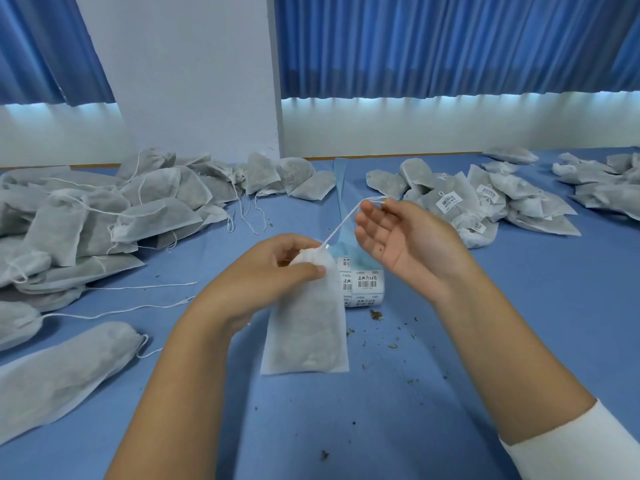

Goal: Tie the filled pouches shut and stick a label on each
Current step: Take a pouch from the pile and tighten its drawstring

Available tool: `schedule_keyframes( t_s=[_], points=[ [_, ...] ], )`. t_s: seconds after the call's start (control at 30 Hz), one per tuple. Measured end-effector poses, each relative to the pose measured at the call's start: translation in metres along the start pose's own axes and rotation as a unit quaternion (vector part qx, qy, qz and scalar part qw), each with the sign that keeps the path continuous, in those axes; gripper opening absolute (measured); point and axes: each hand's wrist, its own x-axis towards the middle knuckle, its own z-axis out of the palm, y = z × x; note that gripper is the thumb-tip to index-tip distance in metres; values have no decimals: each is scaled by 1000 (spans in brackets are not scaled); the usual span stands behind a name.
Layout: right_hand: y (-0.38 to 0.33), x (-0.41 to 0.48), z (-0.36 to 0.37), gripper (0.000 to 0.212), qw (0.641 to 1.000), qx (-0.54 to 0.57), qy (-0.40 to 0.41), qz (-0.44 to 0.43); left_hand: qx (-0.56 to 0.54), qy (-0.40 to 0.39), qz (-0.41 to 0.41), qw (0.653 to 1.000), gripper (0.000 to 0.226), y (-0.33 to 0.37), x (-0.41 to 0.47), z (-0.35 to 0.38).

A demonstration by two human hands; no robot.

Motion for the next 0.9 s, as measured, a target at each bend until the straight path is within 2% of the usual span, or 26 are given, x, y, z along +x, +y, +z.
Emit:
schedule_keyframes(
  t_s=[0.1, 0.2, 0.27, 0.33, 0.4, 0.5, 0.57, 0.63, 0.67, 0.73, 0.9],
  points=[
    [-2, -1, -2, 15, 1000, -22, 1, -15, 11, -5, -38, 999, 25, -1, -1, -7],
    [-2, -3, 0, 17, 999, -33, -10, -34, 10, 55, -78, 995, 9, -4, 2, -11],
    [3, -6, 4, 18, 992, -99, -13, -71, 1, 115, -81, 990, 15, -6, 6, -12],
    [14, -9, 9, 17, 965, -229, -16, -129, -38, 175, -70, 981, 16, -5, 9, -11],
    [27, -13, 14, 16, 904, -373, -38, -208, -48, 245, -51, 967, 19, -5, 11, -10],
    [46, -20, 15, 12, 762, -563, -106, -300, -9, 328, -14, 945, 28, -4, 9, -6],
    [55, -21, 13, 10, 680, -647, -128, -319, -29, 328, -19, 944, 32, -3, 10, -4],
    [60, -19, 11, 10, 640, -688, -135, -313, -78, 305, -40, 948, 33, -2, 11, -3],
    [61, -18, 9, 10, 630, -701, -134, -307, -109, 294, -49, 948, 32, -2, 11, -3],
    [61, -16, 8, 11, 633, -707, -131, -286, -164, 276, -54, 946, 31, -2, 12, -4],
    [54, -14, 7, 7, 691, -660, -122, -268, -287, 226, -64, 929, 27, 0, 12, -4]
  ],
)
